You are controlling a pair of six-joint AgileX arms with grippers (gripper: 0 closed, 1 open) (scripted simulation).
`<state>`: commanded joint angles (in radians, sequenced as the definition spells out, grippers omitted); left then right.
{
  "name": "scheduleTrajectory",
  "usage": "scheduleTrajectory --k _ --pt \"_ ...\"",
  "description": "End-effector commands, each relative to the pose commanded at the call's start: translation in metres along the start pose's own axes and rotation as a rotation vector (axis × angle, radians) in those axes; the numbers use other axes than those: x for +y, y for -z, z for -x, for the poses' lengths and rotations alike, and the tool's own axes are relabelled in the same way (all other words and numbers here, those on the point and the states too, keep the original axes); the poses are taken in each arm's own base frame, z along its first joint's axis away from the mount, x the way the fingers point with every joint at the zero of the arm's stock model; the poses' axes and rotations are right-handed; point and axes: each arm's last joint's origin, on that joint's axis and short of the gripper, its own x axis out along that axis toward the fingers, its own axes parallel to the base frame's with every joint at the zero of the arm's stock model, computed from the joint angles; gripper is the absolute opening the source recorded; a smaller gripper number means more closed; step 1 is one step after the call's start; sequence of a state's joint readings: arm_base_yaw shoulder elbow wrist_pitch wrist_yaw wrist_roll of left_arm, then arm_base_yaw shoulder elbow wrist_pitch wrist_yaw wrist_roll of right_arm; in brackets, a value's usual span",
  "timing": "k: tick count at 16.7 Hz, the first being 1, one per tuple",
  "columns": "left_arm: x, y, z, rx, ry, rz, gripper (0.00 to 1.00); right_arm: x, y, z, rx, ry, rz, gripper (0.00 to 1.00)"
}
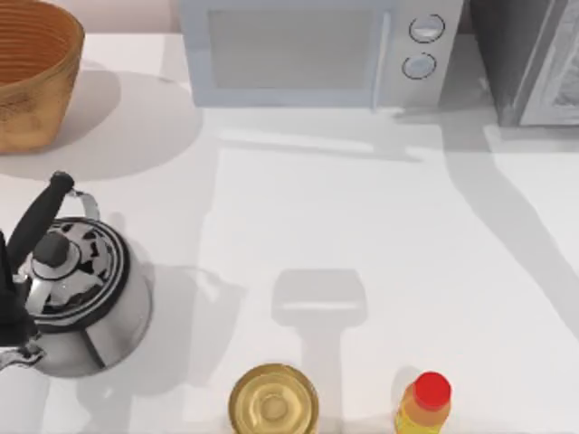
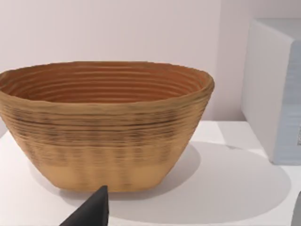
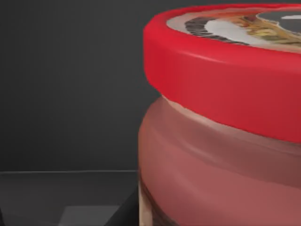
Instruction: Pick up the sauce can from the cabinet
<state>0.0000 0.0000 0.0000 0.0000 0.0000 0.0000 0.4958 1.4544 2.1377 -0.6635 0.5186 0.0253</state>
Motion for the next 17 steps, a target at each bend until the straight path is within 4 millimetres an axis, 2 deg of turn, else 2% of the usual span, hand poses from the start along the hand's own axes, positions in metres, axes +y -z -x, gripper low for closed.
scheduleTrajectory --k 3,6,9,14,17 --pt "0.0 0.0 0.0 0.0 0.0 0.0 1.0 -0.022 0.017 0.019 -0.005 0.001 0.003 0.0" --pt "0.0 0.0 0.0 0.0 0.0 0.0 1.0 -0.046 0.058 0.038 0.024 0.005 0.021 0.0" --pt "0.0 0.0 0.0 0.0 0.0 0.0 1.0 -0.069 0.125 0.058 0.083 0.007 0.043 0.0" --pt "0.0 0.0 0.0 0.0 0.0 0.0 1.0 -0.098 0.265 0.094 0.162 0.002 0.048 0.0" --pt "0.0 0.0 0.0 0.0 0.0 0.0 1.0 -0.108 0.332 0.111 0.138 -0.003 0.034 0.0"
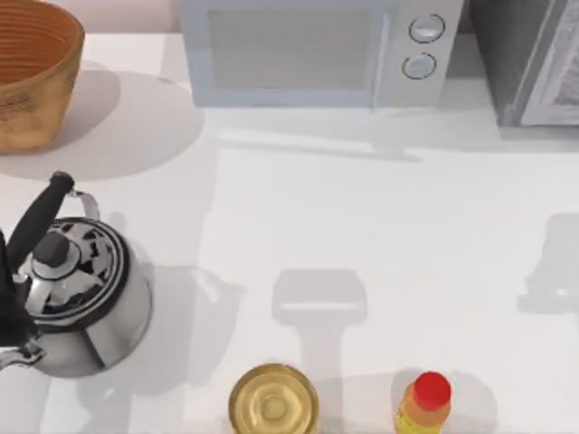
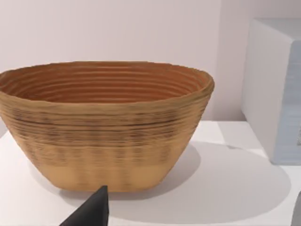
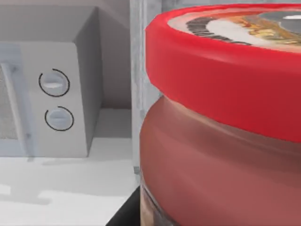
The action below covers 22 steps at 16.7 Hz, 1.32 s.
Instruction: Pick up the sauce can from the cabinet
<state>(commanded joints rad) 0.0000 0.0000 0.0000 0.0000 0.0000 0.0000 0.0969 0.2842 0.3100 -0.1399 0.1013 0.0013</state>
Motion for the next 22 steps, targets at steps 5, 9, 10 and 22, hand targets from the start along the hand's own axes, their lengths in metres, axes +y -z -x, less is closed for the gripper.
scheduleTrajectory --k 5,9,10,22 --pt "0.0 0.0 0.0 0.0 0.0 0.0 1.0 -0.007 0.062 0.001 -0.096 -0.005 -0.012 0.0" --pt "0.0 0.0 0.0 0.0 0.0 0.0 1.0 -0.008 0.07 0.0 -0.113 -0.004 -0.013 0.0" --pt "0.0 0.0 0.0 0.0 0.0 0.0 1.0 -0.008 0.07 0.0 -0.113 -0.004 -0.013 0.0" --pt "0.0 0.0 0.0 0.0 0.0 0.0 1.0 0.011 0.001 -0.016 -0.278 -0.15 -0.009 0.0"
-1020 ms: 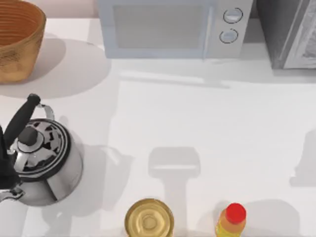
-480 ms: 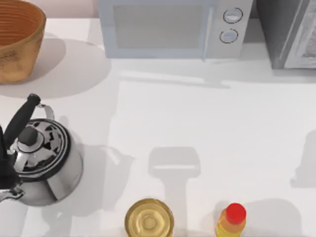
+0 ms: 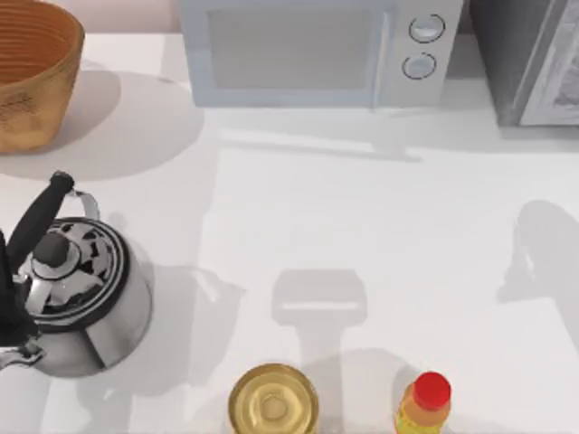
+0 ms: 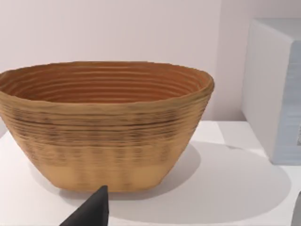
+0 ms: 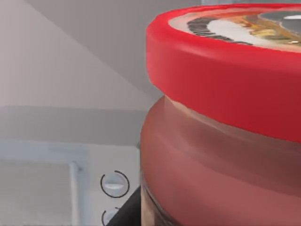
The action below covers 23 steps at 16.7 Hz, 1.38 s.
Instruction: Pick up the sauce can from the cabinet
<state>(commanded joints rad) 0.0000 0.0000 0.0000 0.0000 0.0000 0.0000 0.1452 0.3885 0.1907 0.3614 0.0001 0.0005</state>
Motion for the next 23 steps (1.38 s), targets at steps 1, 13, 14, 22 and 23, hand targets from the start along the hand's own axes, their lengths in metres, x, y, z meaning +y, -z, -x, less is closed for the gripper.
scheduleTrajectory --k 1,13,14,22,23 --pt "0.0 0.0 0.0 0.0 0.0 0.0 1.0 0.004 -0.006 -0.01 -0.01 -0.027 -0.003 0.0" --pt "0.0 0.0 0.0 0.0 0.0 0.0 1.0 0.12 0.082 -0.134 0.114 -0.434 -0.047 0.0" --pt "0.0 0.0 0.0 0.0 0.0 0.0 1.0 0.131 0.097 -0.136 0.128 -0.466 -0.048 0.0" --pt "0.0 0.0 0.0 0.0 0.0 0.0 1.0 0.179 0.163 -0.129 0.163 -0.616 -0.055 0.0" --pt "0.0 0.0 0.0 0.0 0.0 0.0 1.0 0.179 0.163 -0.129 0.163 -0.616 -0.055 0.0"
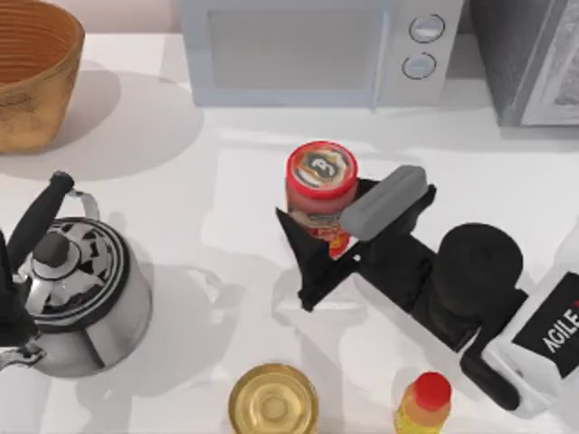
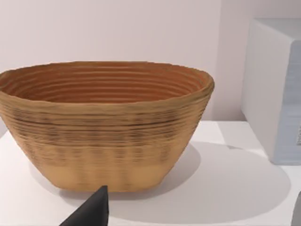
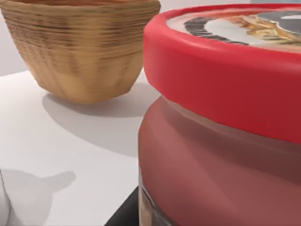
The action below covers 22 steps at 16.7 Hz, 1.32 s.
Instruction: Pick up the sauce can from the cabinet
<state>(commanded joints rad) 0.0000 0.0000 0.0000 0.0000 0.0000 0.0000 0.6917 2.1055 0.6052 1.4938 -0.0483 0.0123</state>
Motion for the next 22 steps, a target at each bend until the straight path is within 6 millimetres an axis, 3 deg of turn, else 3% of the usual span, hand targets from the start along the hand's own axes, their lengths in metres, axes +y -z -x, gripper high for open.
scheduleTrajectory --k 5,14,20,22 --pt "0.0 0.0 0.0 0.0 0.0 0.0 1.0 -0.002 0.0 -0.002 -0.003 0.007 -0.002 0.0" --pt "0.0 0.0 0.0 0.0 0.0 0.0 1.0 -0.006 0.017 -0.055 -0.026 0.021 -0.003 0.0" --pt "0.0 0.0 0.0 0.0 0.0 0.0 1.0 0.001 0.026 -0.06 0.0 0.0 0.0 0.0" --pt "0.0 0.0 0.0 0.0 0.0 0.0 1.0 0.001 0.026 -0.06 0.0 0.0 0.0 0.15"
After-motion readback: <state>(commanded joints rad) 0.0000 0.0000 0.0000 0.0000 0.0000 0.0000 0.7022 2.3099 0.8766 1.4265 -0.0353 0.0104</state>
